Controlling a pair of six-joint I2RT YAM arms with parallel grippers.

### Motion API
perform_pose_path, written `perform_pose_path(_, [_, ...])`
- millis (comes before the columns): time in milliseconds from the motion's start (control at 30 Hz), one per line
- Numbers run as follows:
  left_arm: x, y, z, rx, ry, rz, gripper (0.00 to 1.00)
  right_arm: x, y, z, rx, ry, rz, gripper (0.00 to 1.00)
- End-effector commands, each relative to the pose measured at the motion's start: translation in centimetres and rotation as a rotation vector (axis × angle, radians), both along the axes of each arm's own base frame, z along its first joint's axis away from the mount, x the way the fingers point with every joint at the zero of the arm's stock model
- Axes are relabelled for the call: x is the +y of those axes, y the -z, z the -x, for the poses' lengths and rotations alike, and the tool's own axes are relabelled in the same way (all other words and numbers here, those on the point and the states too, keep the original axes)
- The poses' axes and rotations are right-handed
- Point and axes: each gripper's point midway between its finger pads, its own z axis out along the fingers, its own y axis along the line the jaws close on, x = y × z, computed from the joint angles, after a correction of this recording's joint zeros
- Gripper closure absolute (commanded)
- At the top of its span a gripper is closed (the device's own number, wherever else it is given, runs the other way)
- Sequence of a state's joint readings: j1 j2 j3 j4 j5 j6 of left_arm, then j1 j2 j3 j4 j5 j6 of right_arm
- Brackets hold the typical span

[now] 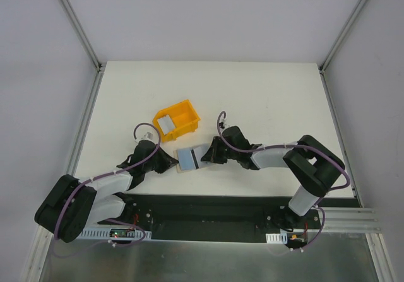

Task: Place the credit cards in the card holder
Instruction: Insert the credit card into the card holder.

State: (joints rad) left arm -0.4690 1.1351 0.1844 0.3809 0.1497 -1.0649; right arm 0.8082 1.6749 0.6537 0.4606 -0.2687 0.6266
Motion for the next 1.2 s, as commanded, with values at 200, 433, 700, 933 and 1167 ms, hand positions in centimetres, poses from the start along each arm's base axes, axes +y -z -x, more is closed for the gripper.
perform_pose_path(200, [1.2,2.0,1.5,0.077,-0.012,-0.048,1.0,-0.4,-2.3,-2.9,-0.081,0.065,-0.039,1.0])
perform_pose_path(433, [1.1,2.0,1.4,0.073,-0.007,-0.046,1.0,0.5,-1.9,-2.9,-0.054,0.039,-0.047,1.0])
perform_pose_path(700, [1.1,2.0,1.3,0.075,-0.013,-0.046,1.0,1.7,-1.3,-0.5,-0.027,-0.033,-0.048,1.0])
perform_pose_path(933, [1.1,1.9,1.2,0.073,-0.017,-0.042,1.0,2.1,-1.8,-0.4,0.006,-0.022,-0.074,1.0])
perform_pose_path(1167, [1.1,1.8,1.2,0.066,-0.021,-0.041,1.0,1.3,0.0,-0.2,0.022,-0.01,-0.012,1.0])
